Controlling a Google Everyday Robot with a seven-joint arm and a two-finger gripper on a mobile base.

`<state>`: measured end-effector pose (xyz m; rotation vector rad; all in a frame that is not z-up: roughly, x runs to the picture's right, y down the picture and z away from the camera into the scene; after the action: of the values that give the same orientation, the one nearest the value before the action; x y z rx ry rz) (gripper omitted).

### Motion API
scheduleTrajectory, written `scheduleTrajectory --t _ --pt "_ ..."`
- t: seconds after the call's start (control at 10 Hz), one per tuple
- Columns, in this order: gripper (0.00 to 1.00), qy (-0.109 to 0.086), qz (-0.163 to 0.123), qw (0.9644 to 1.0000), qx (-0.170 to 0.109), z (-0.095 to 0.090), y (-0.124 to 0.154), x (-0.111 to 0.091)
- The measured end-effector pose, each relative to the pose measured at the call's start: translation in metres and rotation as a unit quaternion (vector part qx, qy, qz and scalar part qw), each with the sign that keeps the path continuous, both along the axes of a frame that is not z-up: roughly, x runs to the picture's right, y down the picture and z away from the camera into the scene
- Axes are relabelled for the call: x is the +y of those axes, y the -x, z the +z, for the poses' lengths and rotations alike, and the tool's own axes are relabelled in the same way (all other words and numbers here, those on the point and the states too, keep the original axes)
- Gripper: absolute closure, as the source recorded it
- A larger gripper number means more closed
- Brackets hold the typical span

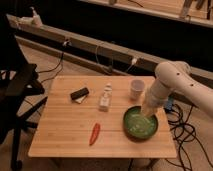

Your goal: Move the arm in a circular motion

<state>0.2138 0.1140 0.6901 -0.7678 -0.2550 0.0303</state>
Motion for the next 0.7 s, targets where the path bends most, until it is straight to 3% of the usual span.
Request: scheduleTrajectory --t 0.2,0.4,0.5,0.7 --pt "0.64 0.002 -0.005 1.0000 -0.004 0.006 -0.002 0.002" --pt "0.83 -0.006 -0.003 1.0000 0.001 0.011 -0.004 0.000" --pt "0.93 -0.015 -0.001 0.9999 0.005 0.014 -0.006 -0.011" --pt "1.00 -0.031 -0.003 0.9994 0.012 0.022 -0.009 -0.044"
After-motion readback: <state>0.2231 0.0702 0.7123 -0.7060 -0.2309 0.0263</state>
